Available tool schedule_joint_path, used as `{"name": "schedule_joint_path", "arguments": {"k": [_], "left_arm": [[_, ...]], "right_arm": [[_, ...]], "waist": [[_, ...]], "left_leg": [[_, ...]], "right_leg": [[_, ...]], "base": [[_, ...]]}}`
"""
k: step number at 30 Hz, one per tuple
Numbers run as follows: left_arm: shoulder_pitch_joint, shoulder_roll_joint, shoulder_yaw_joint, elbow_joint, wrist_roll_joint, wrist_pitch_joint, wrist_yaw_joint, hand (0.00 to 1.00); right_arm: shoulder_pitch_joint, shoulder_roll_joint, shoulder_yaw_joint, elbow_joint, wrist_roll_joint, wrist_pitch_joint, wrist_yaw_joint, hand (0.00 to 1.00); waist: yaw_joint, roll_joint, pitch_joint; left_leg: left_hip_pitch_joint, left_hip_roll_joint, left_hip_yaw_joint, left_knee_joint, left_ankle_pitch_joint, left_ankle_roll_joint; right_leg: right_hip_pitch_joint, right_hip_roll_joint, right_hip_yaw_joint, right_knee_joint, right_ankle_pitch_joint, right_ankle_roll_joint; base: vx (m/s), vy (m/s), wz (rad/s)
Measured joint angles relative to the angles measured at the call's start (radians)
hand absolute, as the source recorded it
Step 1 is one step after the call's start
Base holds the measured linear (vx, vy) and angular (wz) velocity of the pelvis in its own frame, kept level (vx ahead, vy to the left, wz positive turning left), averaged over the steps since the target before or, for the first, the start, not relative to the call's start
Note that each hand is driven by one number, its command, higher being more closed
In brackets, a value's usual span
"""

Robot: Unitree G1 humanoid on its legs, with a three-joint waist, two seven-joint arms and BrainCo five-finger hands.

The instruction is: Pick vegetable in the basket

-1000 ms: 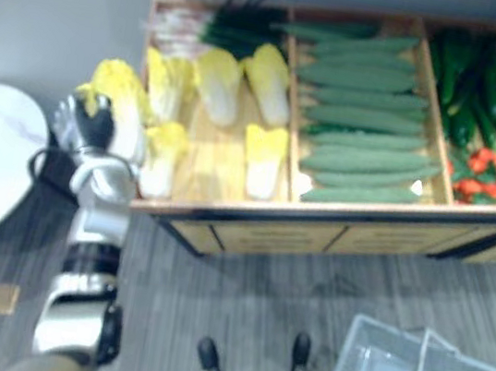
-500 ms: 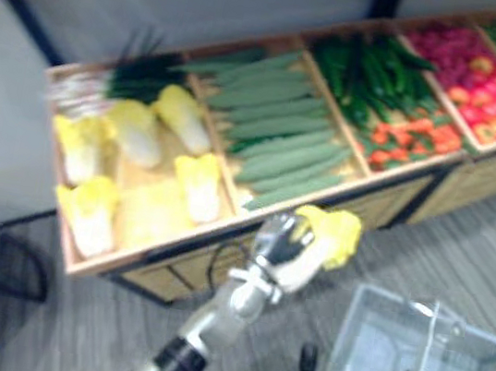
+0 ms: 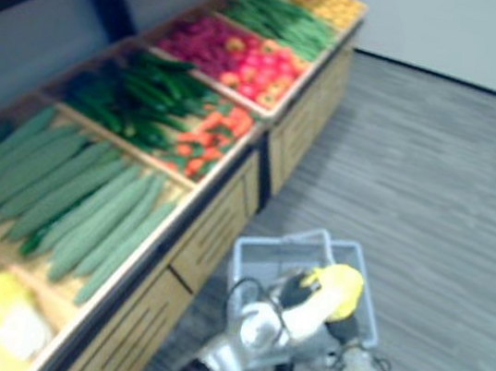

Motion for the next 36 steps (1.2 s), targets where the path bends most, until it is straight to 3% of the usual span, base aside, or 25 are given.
{"name": "schedule_joint_path", "arguments": {"k": [1,2,3,4,5,6,7,9,11,13,14,15,17,19,21,22,23,24,27,28,30,32,33,34,36], "left_arm": [[0.004,0.0,-0.002,0.009,0.0,-0.007,0.013,1.0],[0.008,0.003,-0.003,0.016,0.001,-0.007,0.018,1.0],[0.008,-0.001,0.001,0.025,0.001,-0.007,0.023,1.0],[0.012,-0.001,0.013,0.031,0.002,-0.012,0.039,0.0],[0.011,-0.003,0.028,0.029,0.004,-0.012,0.045,0.0],[0.004,-0.005,0.047,0.039,0.004,-0.007,0.056,0.0],[-0.003,-0.007,0.049,0.058,0.007,0.002,0.058,0.0],[-0.011,0.007,0.088,0.109,0.047,0.032,0.076,0.0],[-0.023,0.033,0.101,0.162,0.08,0.064,0.087,0.0],[-0.03,0.059,0.104,0.213,0.128,0.102,0.092,0.0],[-0.03,0.074,0.105,0.235,0.132,0.12,0.093,0.0],[-0.033,0.084,0.118,0.237,0.14,0.127,0.1,0.0],[-0.062,0.093,0.134,0.248,0.164,0.14,0.118,0.0],[-0.099,0.099,0.153,0.268,0.171,0.146,0.133,0.0],[-0.12,0.116,0.169,0.268,0.171,0.149,0.14,0.0],[-0.122,0.124,0.181,0.27,0.175,0.155,0.147,0.0],[-0.126,0.118,0.193,0.286,0.185,0.161,0.157,0.0],[-0.138,0.118,0.197,0.306,0.198,0.165,0.163,0.0],[-0.145,0.104,0.255,0.324,0.214,0.165,0.168,0.0],[-0.134,0.088,0.283,0.309,0.233,0.163,0.171,0.0],[-0.095,0.088,0.321,0.237,0.232,0.161,0.176,0.0],[-0.052,0.088,0.323,0.159,0.221,0.159,0.176,0.0],[-0.02,0.083,0.325,0.106,0.203,0.163,0.176,0.0],[-0.003,0.082,0.326,0.073,0.196,0.156,0.176,0.0],[0.045,0.075,0.333,-0.048,0.189,0.118,0.176,0.0]], "right_arm": [[0.002,-0.009,0.004,-0.01,0.004,0.002,0.004,1.0],[0.008,-0.012,0.007,-0.017,0.006,0.002,0.005,1.0],[0.009,-0.024,0.018,-0.056,0.006,0.006,0.012,1.0],[0.009,-0.04,0.03,-0.095,0.005,0.011,0.018,1.0],[0.011,-0.033,0.036,-0.112,0.006,0.011,0.017,1.0],[0.01,-0.037,0.045,-0.141,0.007,0.012,0.018,1.0],[0.008,-0.044,0.048,-0.15,0.007,0.015,0.02,1.0],[0.022,-0.048,0.072,-0.2,0.011,0.019,0.027,1.0],[0.025,-0.048,0.114,-0.23,0.019,0.019,0.042,1.0],[0.028,-0.047,0.174,-0.281,0.028,0.019,0.078,1.0],[0.04,-0.042,0.198,-0.317,0.049,0.014,0.104,1.0],[0.06,-0.048,0.211,-0.354,0.055,0.008,0.122,1.0],[0.077,-0.051,0.221,-0.376,0.064,-0.018,0.152,1.0],[0.076,-0.049,0.217,-0.381,0.09,-0.028,0.169,1.0],[0.07,-0.05,0.216,-0.38,0.111,-0.029,0.182,1.0],[0.078,-0.046,0.217,-0.374,0.129,-0.029,0.188,1.0],[0.081,-0.049,0.215,-0.365,0.132,-0.028,0.187,1.0],[0.091,-0.051,0.209,-0.365,0.135,-0.028,0.186,1.0],[0.138,-0.061,0.185,-0.353,0.171,-0.021,0.191,1.0],[0.165,-0.06,0.182,-0.343,0.172,-0.024,0.199,1.0],[0.16,-0.066,0.171,-0.303,0.171,-0.026,0.216,1.0],[0.147,-0.06,0.144,-0.254,0.167,-0.033,0.215,1.0],[0.137,-0.058,0.128,-0.213,0.158,-0.048,0.215,1.0],[0.133,-0.052,0.123,-0.196,0.156,-0.052,0.214,1.0],[0.104,-0.035,0.052,-0.125,0.119,-0.06,0.209,1.0]], "waist": [[0.012,0.024,0.029],[0.013,0.016,0.034],[0.027,0.032,0.032],[0.057,0.056,0.023],[0.059,0.038,0.03],[0.059,-0.015,0.044],[0.061,-0.016,0.048],[0.064,-0.066,0.051],[0.063,-0.096,0.051],[0.048,-0.123,0.051],[0.032,-0.131,0.052],[0.023,-0.137,0.05],[0.018,-0.144,0.045],[0.014,-0.14,0.047],[0.015,-0.14,0.047],[0.012,-0.143,0.045],[0.01,-0.111,0.044],[0.011,-0.096,0.043],[0.003,-0.088,0.044],[0.005,-0.073,0.044],[0.013,-0.053,0.049],[0.02,-0.05,0.051],[0.03,-0.051,0.052],[0.041,-0.052,0.052],[0.065,-0.046,0.048]], "left_leg": [[-0.021,0.0,-0.064,-0.067,-0.022,-0.024],[-0.032,-0.018,-0.086,-0.129,-0.022,-0.027],[-0.052,-0.047,-0.118,-0.251,-0.009,-0.039],[-0.057,-0.026,-0.095,-0.281,-0.001,-0.025],[-0.043,-0.052,-0.087,-0.294,-0.002,-0.027],[-0.007,-0.101,-0.075,-0.34,0.012,-0.011],[0.002,-0.108,-0.075,-0.356,0.026,0.007],[0.092,-0.158,-0.013,-0.441,0.06,0.037],[0.167,-0.18,0.047,-0.502,0.061,0.037],[0.228,-0.187,0.081,-0.535,0.061,0.037],[0.259,-0.178,0.081,-0.554,0.061,0.037],[0.274,-0.16,0.069,-0.561,0.061,0.038],[0.276,-0.149,0.054,-0.569,0.061,0.037],[0.278,-0.136,0.038,-0.587,0.058,0.033],[0.283,-0.107,0.037,-0.592,0.037,-0.002],[0.296,-0.091,0.04,-0.586,0.021,-0.032],[0.301,-0.054,0.043,-0.575,0.012,-0.051],[0.301,-0.029,0.044,-0.563,0.013,-0.052],[0.277,0.043,0.028,-0.376,0.019,-0.06],[0.182,0.114,-0.023,-0.111,0.044,-0.041],[0.073,0.18,-0.083,0.159,0.138,-0.01],[-0.026,0.171,-0.097,0.303,0.09,-0.021],[-0.076,0.138,-0.083,0.305,0.054,-0.02],[-0.091,0.116,-0.068,0.272,0.04,-0.023],[-0.126,0.017,0.04,0.012,0.031,-0.008]], "right_leg": [[0.021,0.026,0.011,0.039,-0.02,-0.02],[0.021,0.033,0.021,0.034,-0.02,-0.021],[0.02,0.046,0.065,0.011,-0.023,-0.013],[-0.014,0.066,0.074,0.128,-0.034,-0.005],[-0.029,0.045,0.082,0.218,-0.084,0.016],[-0.004,0.01,0.135,0.192,-0.176,0.019],[0.0,0.006,0.14,0.192,-0.179,0.026],[-0.024,-0.028,0.2,0.3,-0.232,0.05],[-0.058,-0.05,0.202,0.428,-0.249,0.078],[-0.102,-0.091,0.116,0.566,-0.232,0.107],[-0.119,-0.115,0.049,0.631,-0.198,0.15],[-0.149,-0.131,0.003,0.689,-0.19,0.128],[-0.177,-0.172,-0.019,0.661,-0.248,0.085],[-0.189,-0.206,-0.016,0.522,-0.239,0.097],[-0.189,-0.205,0.015,0.308,-0.182,0.116],[-0.168,-0.196,0.031,0.208,-0.038,0.124],[-0.153,-0.157,0.02,0.2,-0.022,0.106],[-0.152,-0.133,0.018,0.208,-0.035,0.09],[-0.093,-0.084,0.011,0.228,-0.113,0.066],[-0.017,-0.055,-0.012,0.187,-0.135,0.052],[0.066,-0.019,-0.012,0.14,-0.158,0.026],[0.134,-0.022,-0.004,0.091,-0.167,0.018],[0.177,-0.036,-0.003,0.053,-0.168,0.02],[0.196,-0.047,-0.003,0.038,-0.167,0.024],[0.254,-0.09,-0.021,-0.001,-0.173,0.072]], "base": [[0.07,0.058,-1.15],[0.05,0.102,-1.14],[0.12,0.11,-1.36],[0.1,0.087,-1.33],[0.23,0.057,-1.05],[0.15,0.021,-0.45],[0.21,0.059,-0.49],[0.19,0.078,-0.52],[0.22,0.066,-0.73],[0.19,0.057,-0.52],[0.2,0.03,-0.01],[0.2,0.012,0.13],[0.2,-0.05,0.33],[0.2,-0.116,0.28],[0.23,-0.197,-0.01],[0.34,-0.277,-0.2],[0.43,-0.334,-0.29],[0.42,-0.307,-0.37],[0.33,-0.238,-0.09],[0.29,-0.197,0.13],[0.28,-0.092,-0.04],[0.34,-0.017,-0.05],[0.32,0.021,0.0],[0.31,0.058,0.02],[0.33,0.106,0.19]]}}
